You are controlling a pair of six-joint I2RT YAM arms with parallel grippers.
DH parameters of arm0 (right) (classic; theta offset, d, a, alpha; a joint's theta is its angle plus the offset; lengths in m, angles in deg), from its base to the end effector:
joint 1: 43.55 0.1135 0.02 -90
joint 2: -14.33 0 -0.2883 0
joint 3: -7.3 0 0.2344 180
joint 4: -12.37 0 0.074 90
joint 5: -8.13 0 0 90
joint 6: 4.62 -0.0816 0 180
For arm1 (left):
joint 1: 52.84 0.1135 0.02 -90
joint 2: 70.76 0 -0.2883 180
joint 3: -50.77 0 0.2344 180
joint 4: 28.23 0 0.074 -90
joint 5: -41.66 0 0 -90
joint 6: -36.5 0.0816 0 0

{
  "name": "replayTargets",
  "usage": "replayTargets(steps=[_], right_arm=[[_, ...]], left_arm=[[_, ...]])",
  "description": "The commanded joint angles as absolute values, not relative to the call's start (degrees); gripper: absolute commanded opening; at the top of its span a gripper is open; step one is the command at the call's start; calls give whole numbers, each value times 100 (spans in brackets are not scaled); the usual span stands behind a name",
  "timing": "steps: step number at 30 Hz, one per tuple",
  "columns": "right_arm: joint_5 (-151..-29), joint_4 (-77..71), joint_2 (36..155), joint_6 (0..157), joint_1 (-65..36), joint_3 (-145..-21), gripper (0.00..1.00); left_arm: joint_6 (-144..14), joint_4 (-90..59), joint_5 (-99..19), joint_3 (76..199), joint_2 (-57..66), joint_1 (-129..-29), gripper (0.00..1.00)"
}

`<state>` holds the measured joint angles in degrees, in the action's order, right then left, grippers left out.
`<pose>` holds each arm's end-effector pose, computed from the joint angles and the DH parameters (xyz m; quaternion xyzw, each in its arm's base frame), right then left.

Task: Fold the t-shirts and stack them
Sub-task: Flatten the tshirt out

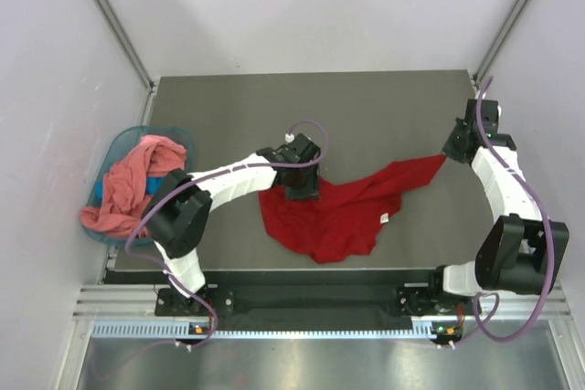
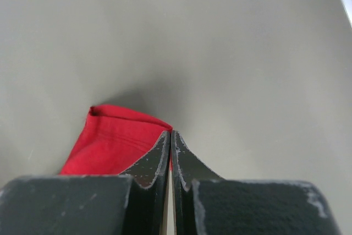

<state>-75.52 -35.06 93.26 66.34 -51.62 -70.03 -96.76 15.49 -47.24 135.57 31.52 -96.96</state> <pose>0.2964 -0.0511 0.2728 0.2381 0.9047 -0.0182 0.3528 0.2716 -0.2656 0.1885 0.0097 0.9685 -0.1785 0.1734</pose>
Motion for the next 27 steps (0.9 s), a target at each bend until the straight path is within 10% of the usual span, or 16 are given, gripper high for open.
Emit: replayTargets(steps=[1,27], right_arm=[[-7659,-3182,9273,6675,-5199,-6950,0],[-8309,-2961,9062,6526,-5190,-7107,0]], left_arm=[[-9385,1674,-4958,14101,2488,-9259,54],[-7749,989,-3884,13748,2801,-8589,57]])
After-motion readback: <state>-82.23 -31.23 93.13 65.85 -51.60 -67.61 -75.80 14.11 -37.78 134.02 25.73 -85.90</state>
